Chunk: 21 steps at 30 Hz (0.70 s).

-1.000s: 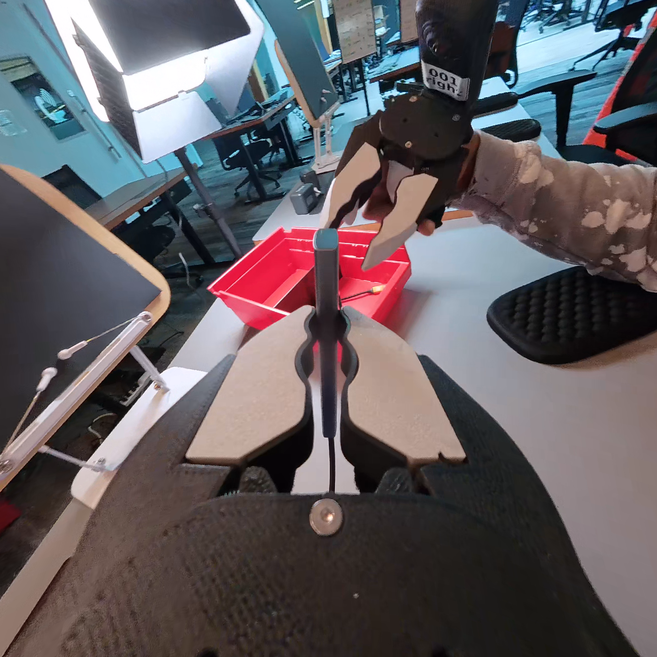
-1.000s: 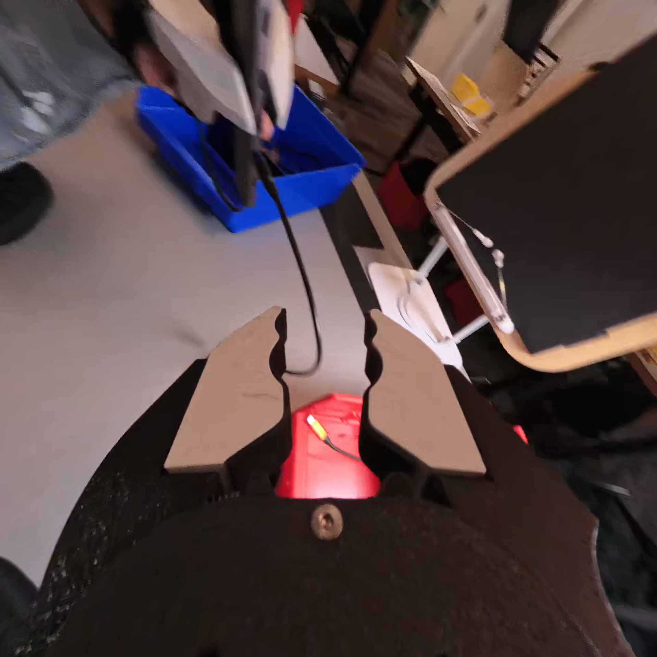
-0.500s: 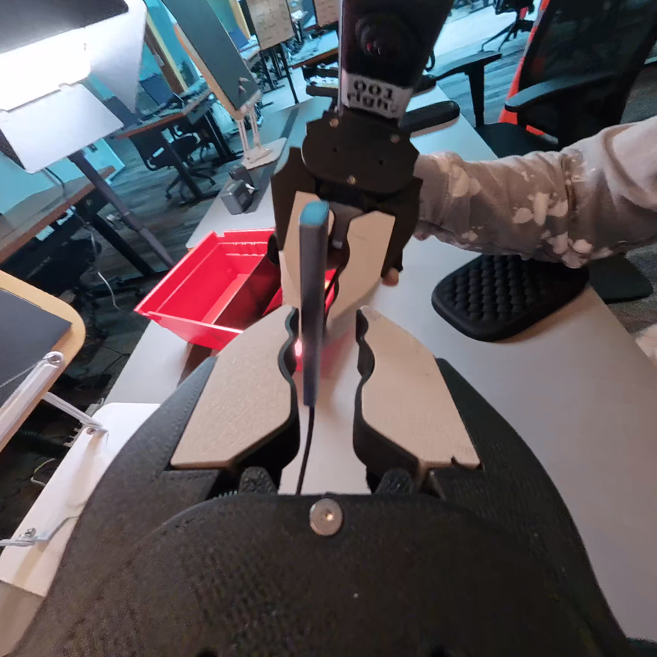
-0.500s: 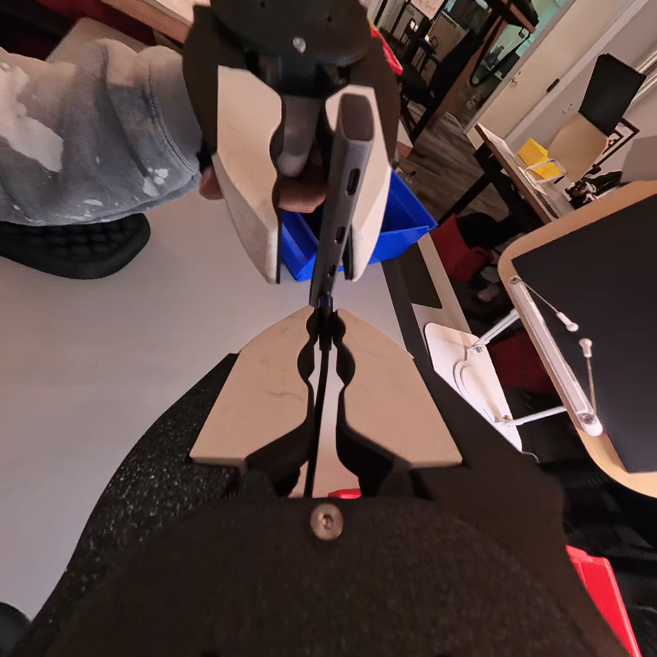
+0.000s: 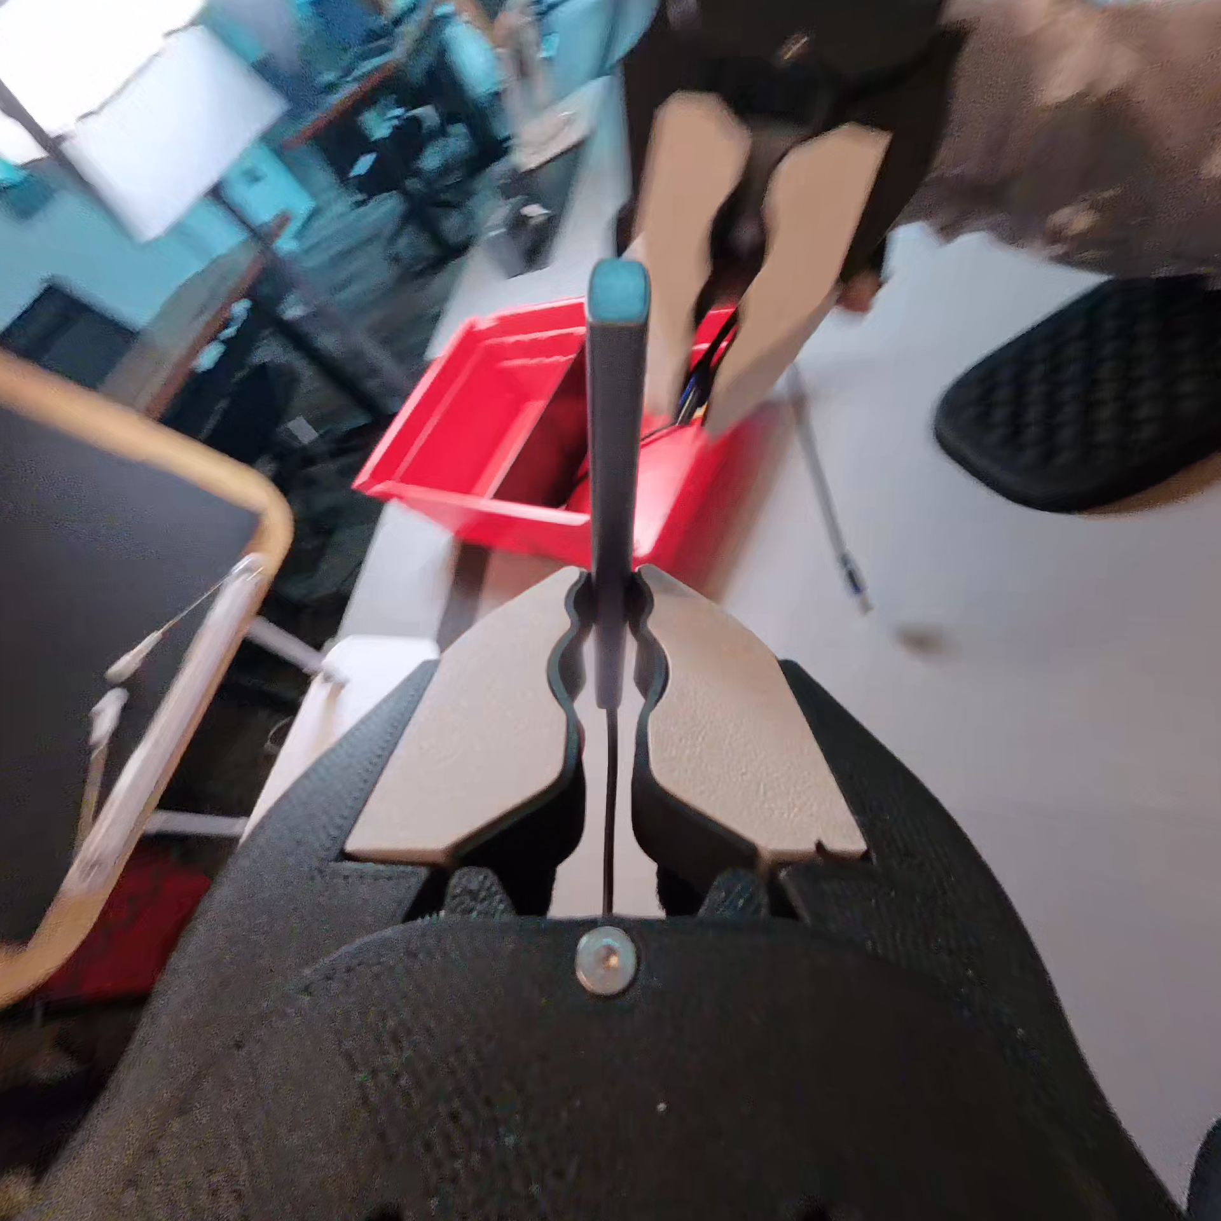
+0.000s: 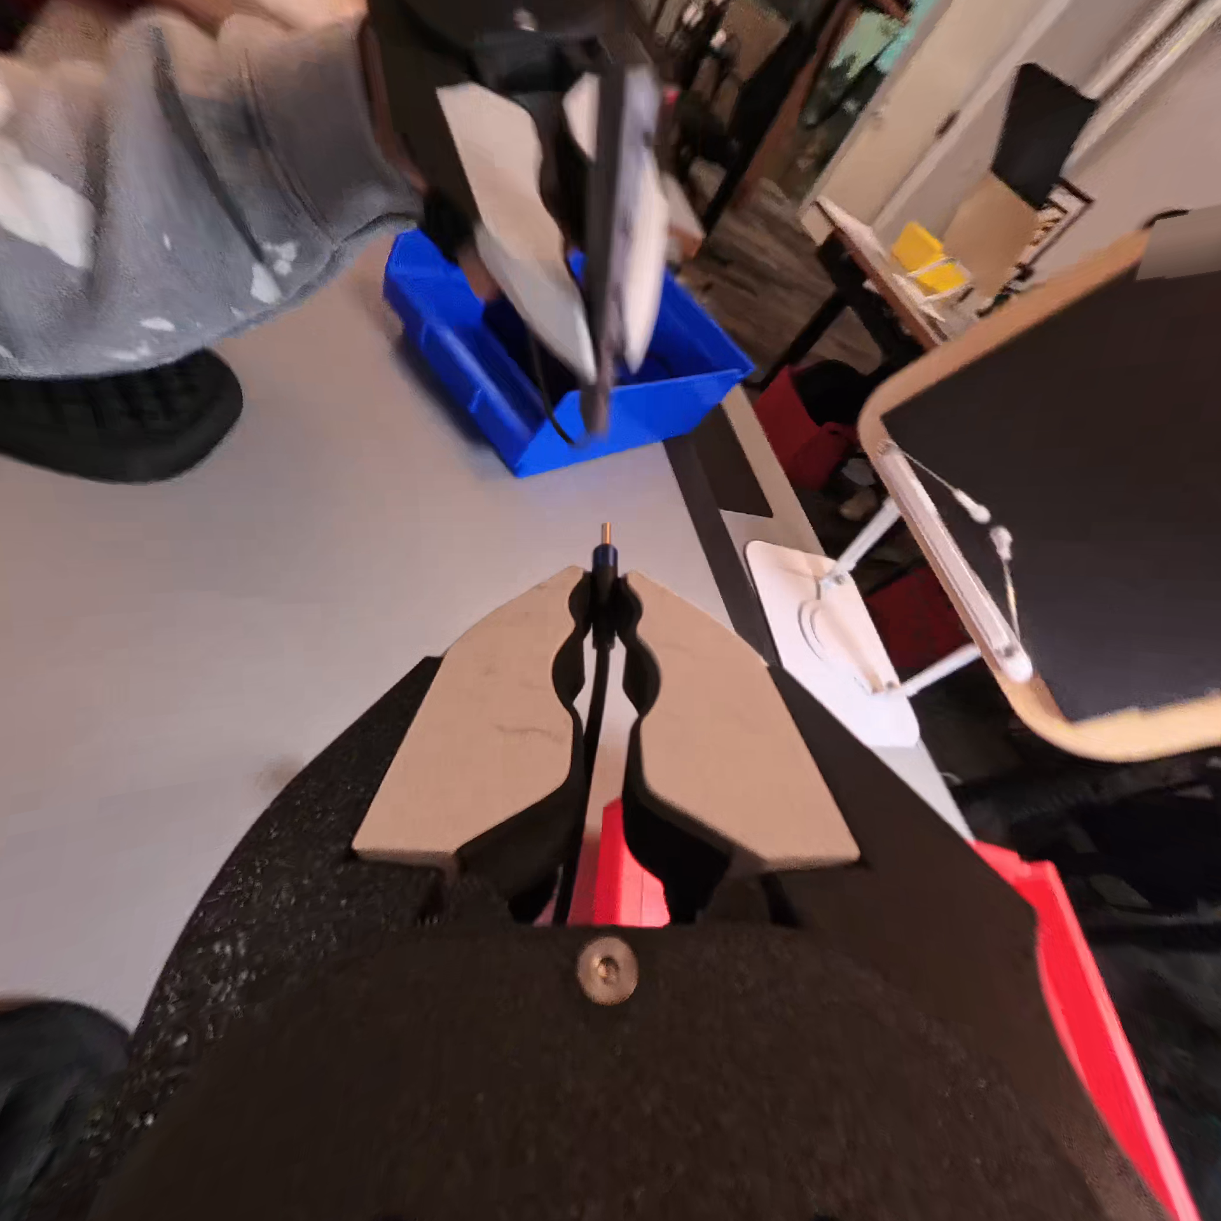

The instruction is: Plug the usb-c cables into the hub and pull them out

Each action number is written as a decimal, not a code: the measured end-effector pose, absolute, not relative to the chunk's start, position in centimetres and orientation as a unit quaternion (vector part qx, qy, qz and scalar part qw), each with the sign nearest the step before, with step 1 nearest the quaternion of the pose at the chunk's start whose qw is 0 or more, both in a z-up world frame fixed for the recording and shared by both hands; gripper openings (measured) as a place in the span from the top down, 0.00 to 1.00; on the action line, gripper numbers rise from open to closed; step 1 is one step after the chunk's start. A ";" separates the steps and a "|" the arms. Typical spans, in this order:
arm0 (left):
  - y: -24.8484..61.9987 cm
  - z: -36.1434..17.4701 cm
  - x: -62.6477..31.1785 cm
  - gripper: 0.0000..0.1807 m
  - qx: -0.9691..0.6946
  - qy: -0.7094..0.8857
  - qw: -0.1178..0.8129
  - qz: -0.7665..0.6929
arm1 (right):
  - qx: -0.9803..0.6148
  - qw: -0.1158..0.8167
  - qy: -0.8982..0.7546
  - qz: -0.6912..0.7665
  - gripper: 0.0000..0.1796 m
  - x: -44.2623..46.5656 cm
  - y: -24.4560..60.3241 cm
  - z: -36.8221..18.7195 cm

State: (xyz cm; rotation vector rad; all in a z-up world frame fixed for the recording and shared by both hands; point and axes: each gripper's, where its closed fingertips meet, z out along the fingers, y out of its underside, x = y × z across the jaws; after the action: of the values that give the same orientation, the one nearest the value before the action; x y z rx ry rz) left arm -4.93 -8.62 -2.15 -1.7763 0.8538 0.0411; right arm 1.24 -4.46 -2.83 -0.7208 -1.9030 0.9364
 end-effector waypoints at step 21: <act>-11.1 0.5 -7.3 0.94 -0.740 0.313 0.595 -0.015 | -0.402 0.571 -0.689 0.194 0.96 -1.6 12.0 0.3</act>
State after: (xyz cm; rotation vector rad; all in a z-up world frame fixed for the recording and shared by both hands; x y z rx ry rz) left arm -7.34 -11.08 0.46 -1.7199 0.7278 -0.0359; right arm -1.59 12.01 0.35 -0.9420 -1.6165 0.4545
